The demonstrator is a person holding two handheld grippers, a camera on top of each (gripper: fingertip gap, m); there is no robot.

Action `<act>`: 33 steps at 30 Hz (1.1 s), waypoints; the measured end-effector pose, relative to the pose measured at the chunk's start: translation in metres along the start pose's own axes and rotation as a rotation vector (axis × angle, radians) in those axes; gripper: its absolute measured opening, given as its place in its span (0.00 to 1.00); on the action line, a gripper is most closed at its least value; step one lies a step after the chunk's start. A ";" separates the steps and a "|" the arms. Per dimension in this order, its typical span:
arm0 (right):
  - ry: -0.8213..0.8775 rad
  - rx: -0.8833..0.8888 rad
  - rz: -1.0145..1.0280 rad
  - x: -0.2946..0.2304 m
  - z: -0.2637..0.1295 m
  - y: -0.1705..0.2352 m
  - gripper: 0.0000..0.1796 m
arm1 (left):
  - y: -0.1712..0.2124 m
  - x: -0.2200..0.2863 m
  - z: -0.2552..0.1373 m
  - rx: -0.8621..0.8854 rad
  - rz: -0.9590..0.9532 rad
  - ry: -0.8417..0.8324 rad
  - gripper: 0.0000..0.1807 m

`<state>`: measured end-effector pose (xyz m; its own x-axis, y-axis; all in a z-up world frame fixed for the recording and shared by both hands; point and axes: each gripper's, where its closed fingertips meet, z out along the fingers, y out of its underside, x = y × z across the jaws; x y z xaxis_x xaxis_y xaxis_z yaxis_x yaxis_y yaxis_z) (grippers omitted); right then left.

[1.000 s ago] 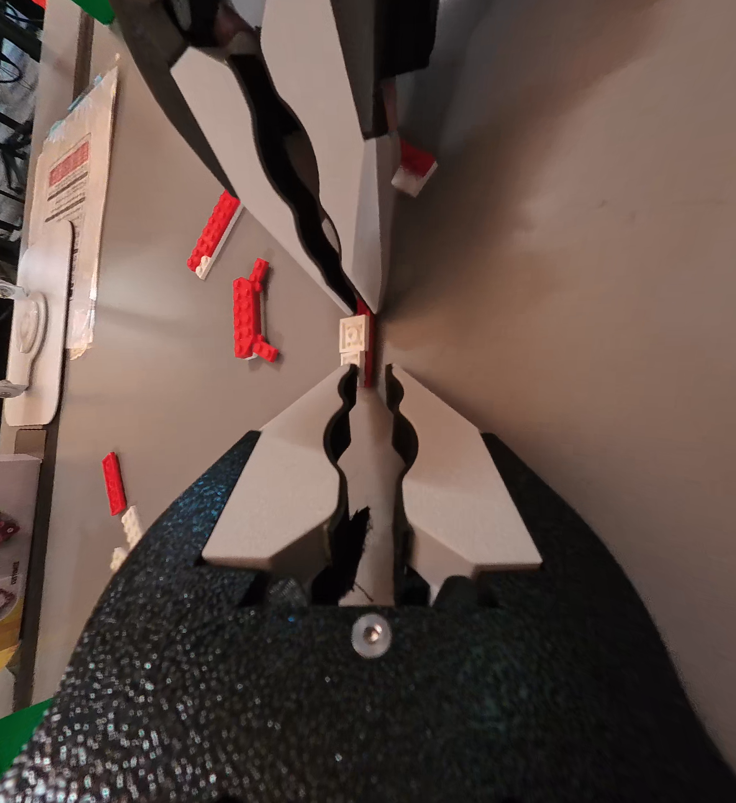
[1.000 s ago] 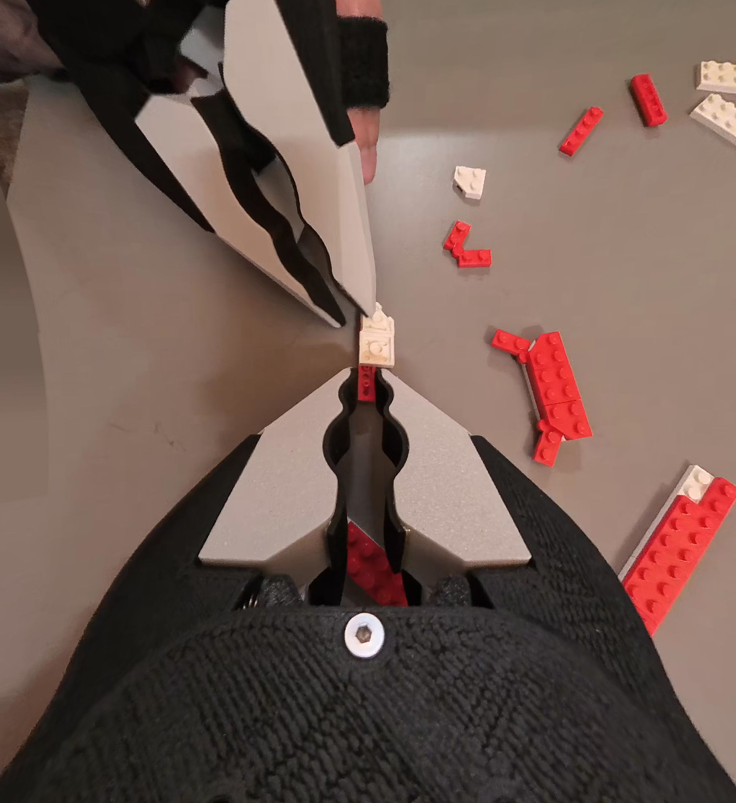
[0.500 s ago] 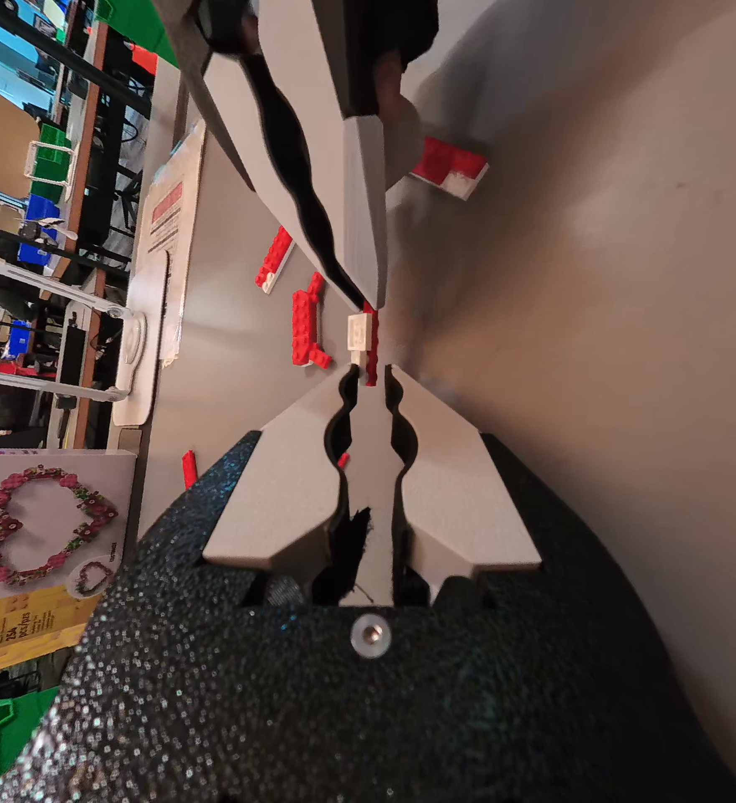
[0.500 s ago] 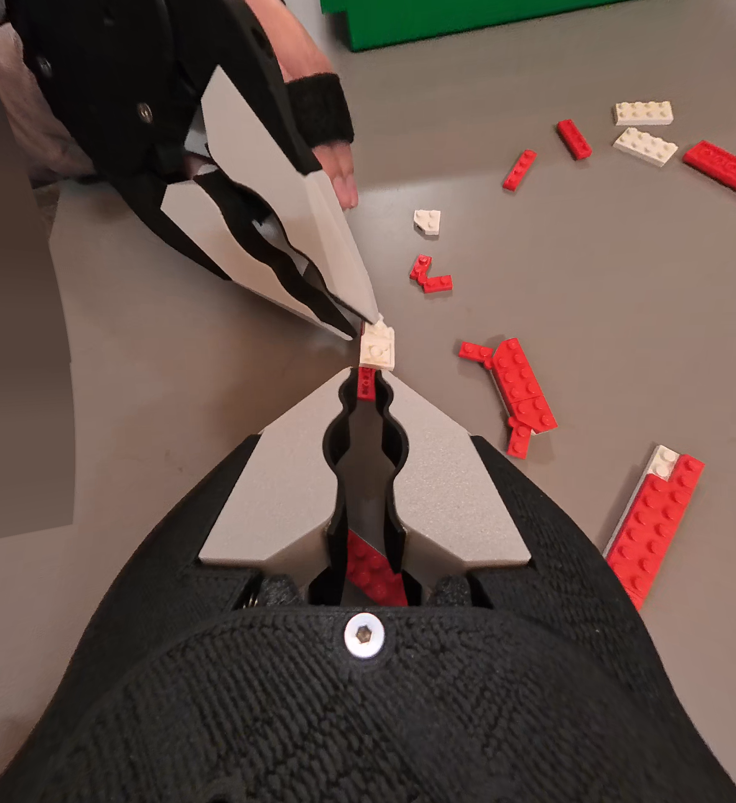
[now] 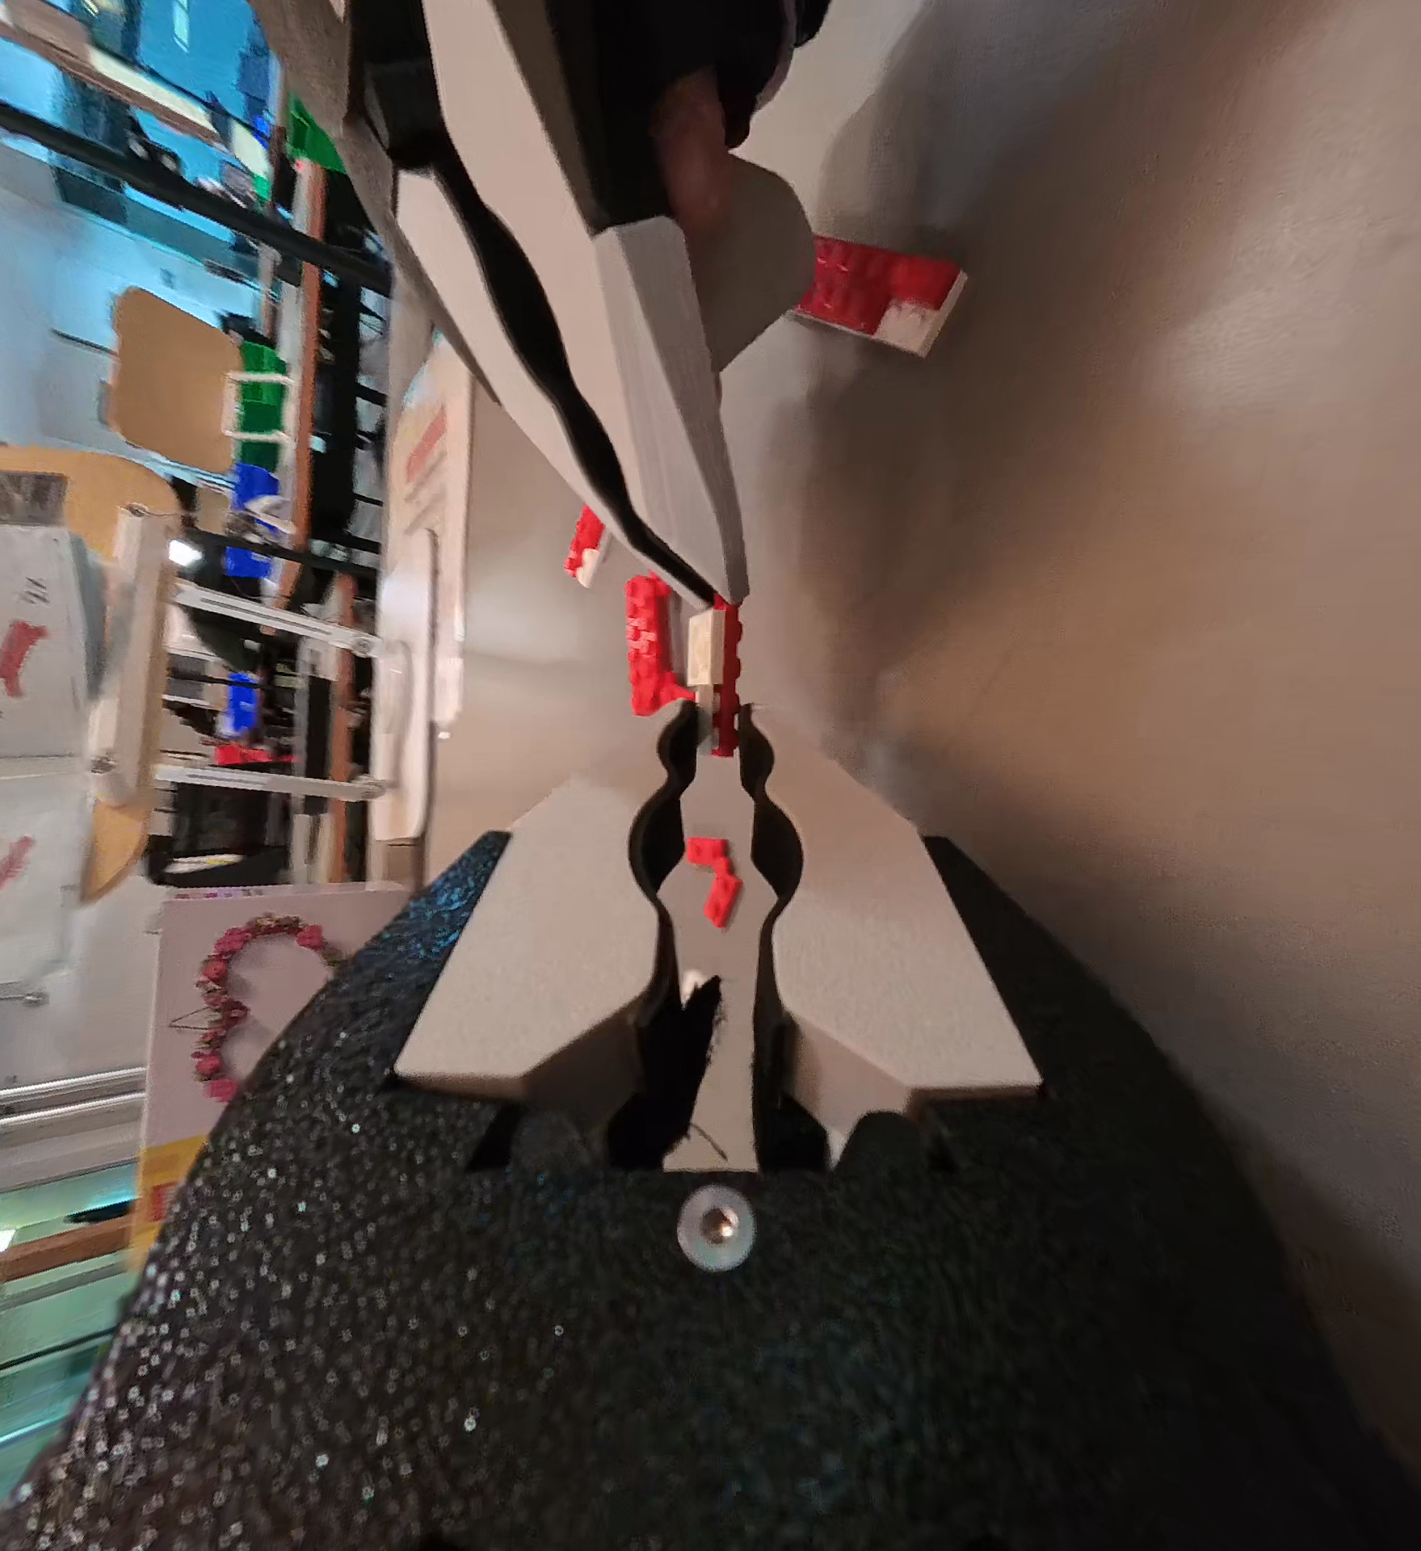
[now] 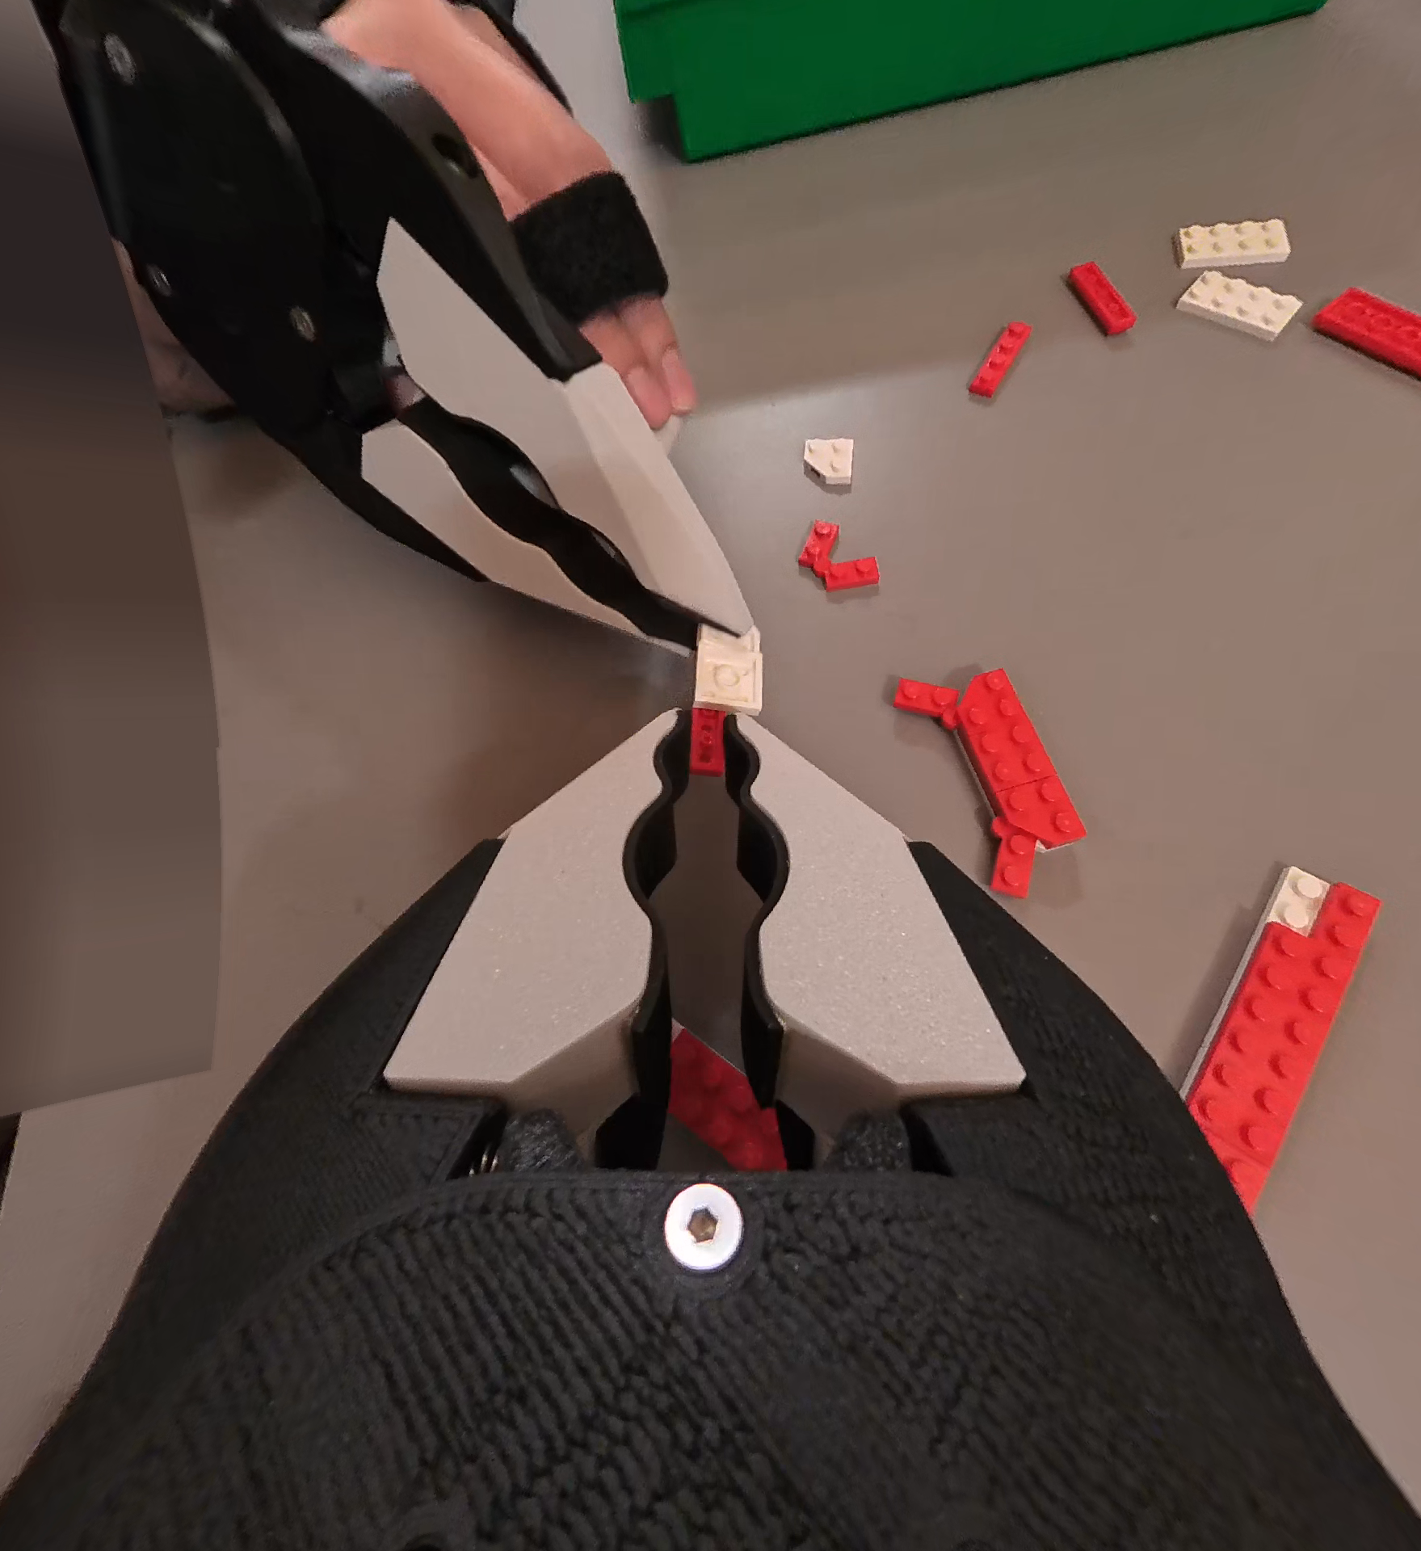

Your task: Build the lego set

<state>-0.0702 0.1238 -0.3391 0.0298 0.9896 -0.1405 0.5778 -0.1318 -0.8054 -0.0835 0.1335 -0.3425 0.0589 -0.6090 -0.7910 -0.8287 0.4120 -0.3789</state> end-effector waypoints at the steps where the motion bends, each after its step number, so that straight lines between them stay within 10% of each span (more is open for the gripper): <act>1: -0.002 0.008 0.012 0.000 -0.001 -0.001 0.03 | -0.001 -0.001 0.000 0.001 0.019 -0.012 0.04; 14: 0.014 0.044 0.006 0.004 -0.004 -0.006 0.04 | -0.001 -0.011 -0.001 -0.021 0.027 -0.065 0.03; 18: 0.092 0.070 -0.348 -0.007 -0.004 -0.015 0.28 | 0.000 -0.016 -0.006 0.022 -0.142 -0.018 0.04; 24: 0.310 -0.010 -0.737 -0.003 0.007 -0.017 0.16 | -0.001 -0.012 -0.010 0.058 -0.213 0.046 0.04; 33: 0.341 0.027 -0.772 -0.004 0.001 -0.026 0.03 | -0.007 -0.012 -0.011 0.114 -0.240 0.053 0.04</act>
<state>-0.0864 0.1229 -0.3184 -0.1188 0.7649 0.6331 0.5174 0.5919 -0.6180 -0.0848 0.1305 -0.3250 0.2146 -0.7320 -0.6466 -0.7259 0.3233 -0.6070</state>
